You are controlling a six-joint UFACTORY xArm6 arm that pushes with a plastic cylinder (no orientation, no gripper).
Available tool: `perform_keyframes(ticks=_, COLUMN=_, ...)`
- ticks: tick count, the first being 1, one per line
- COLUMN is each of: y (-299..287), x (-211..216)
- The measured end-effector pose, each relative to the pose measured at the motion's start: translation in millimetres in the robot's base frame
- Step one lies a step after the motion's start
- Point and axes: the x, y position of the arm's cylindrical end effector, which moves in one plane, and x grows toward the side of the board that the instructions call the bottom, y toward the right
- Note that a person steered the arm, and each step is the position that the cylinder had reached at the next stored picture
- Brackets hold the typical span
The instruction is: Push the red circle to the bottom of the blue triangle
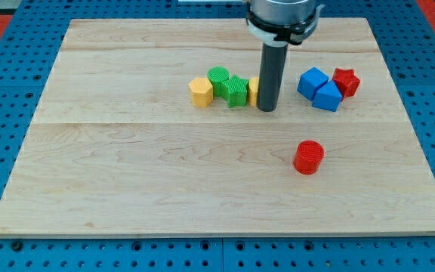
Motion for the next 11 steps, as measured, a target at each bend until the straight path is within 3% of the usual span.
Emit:
perform_keyframes(ticks=1, y=-0.9, x=53.3)
perform_keyframes(ticks=2, y=-30.4, x=61.9)
perform_keyframes(ticks=4, y=-5.5, x=129.3)
perform_keyframes(ticks=8, y=102.8, x=109.0)
perform_keyframes(ticks=11, y=131.7, x=32.0)
